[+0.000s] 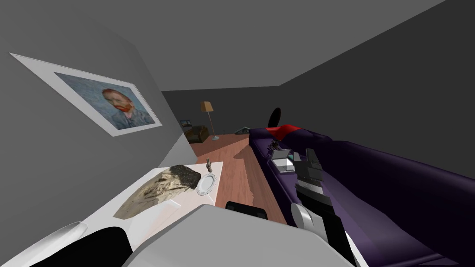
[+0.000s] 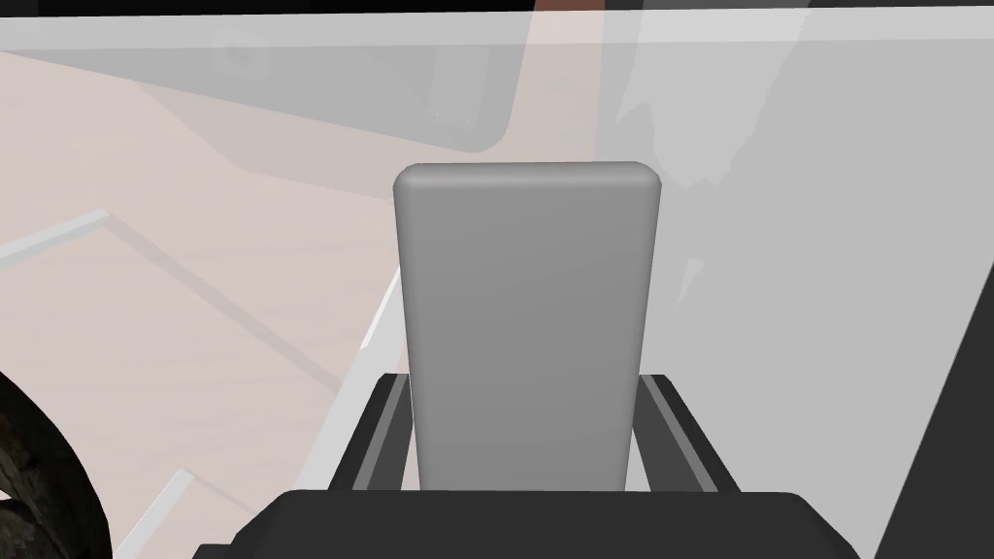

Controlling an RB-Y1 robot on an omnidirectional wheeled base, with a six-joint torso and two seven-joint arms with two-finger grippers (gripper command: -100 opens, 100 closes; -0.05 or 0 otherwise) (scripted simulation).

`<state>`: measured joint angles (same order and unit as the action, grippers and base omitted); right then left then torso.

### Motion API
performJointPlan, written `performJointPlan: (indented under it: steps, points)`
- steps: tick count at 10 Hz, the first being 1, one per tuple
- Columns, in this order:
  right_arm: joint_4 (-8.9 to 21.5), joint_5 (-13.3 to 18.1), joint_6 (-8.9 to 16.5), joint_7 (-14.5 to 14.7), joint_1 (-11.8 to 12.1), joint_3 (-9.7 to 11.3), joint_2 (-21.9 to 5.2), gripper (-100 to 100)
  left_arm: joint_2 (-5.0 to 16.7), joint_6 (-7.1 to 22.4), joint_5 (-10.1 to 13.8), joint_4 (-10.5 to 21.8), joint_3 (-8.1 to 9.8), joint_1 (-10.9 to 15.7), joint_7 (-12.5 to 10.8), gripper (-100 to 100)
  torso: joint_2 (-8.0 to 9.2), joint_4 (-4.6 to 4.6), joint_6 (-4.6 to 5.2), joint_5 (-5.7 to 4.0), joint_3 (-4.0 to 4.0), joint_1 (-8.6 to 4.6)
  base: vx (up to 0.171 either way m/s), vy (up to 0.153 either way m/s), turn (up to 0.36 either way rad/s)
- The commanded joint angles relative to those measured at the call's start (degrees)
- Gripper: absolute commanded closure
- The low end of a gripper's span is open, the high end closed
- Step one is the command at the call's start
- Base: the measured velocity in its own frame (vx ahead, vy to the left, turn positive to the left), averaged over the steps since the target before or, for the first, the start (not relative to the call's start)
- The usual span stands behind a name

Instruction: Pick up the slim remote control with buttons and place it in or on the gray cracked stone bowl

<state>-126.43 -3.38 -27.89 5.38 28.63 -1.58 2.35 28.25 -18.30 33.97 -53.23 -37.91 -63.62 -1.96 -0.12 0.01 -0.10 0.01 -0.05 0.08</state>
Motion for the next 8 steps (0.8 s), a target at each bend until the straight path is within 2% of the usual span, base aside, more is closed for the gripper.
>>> performJointPlan:
  steps: [1, 2, 3, 4, 5, 6, 7, 8]
  points:
    - [0.0, 0.0, 0.0, 0.0, 0.0, 0.0, 0.0, 0, 2.5, 1.4, -0.9, -1.6, -0.76, 1.5, -2.6, 100, 0.00, 0.00, 0.00, 0.00, 0.00, 0.00, -0.017, -0.039, 0.224]
    - [0.0, 0.0, 0.0, 0.0, 0.0, 0.0, 0.0, 0, 4.4, 3.0, -1.8, -3.6, -1.31, 2.7, -4.1, 100, 0.08, 0.10, -0.07, 0.09, 0.09, -0.09, -0.045, -0.086, 0.254]
    - [0.0, 0.0, 0.0, 0.0, 0.0, 0.0, 0.0, 0, 6.0, 3.0, -1.8, -4.1, -1.31, 2.7, -5.1, 100, 0.21, 0.24, -0.13, 0.22, 0.22, -0.25, -0.044, -0.084, 0.093]
    - [0.0, 0.0, 0.0, 0.0, 0.0, 0.0, 0.0, 0, 6.0, 3.0, -1.8, -4.1, -1.31, 2.7, -5.1, 100, 0.31, 0.27, -0.16, 0.29, 0.29, -0.27, -0.014, -0.049, 0.005]
    - [0.0, 0.0, 0.0, 0.0, 0.0, 0.0, 0.0, 0, 8.4, 4.7, -2.8, -6.6, -1.86, 3.9, -7.3, 100, 0.28, 0.28, -0.12, 0.30, 0.28, -0.16, -0.015, -0.040, 0.164]
    - [0.0, 0.0, 0.0, 0.0, 0.0, 0.0, 0.0, 0, 9.4, 4.7, -2.8, -6.6, -1.86, 3.9, -7.6, 100, 0.26, 0.34, -0.15, 0.37, 0.30, -0.12, -0.016, -0.039, 0.093]
    - [0.0, 0.0, 0.0, 0.0, 0.0, 0.0, 0.0, 0, 11.4, 6.3, -3.8, -8.6, -2.41, 5.0, -10.0, 100, 0.27, 0.34, -0.12, 0.38, 0.31, -0.08, -0.024, -0.052, 0.202]
    - [0.0, 0.0, 0.0, 0.0, 0.0, 0.0, 0.0, 0, 12.8, 6.3, -3.8, -9.1, -2.41, 5.0, -10.1, 100, 0.30, 0.35, -0.19, 0.41, 0.32, -0.14, -0.024, -0.052, 0.093]
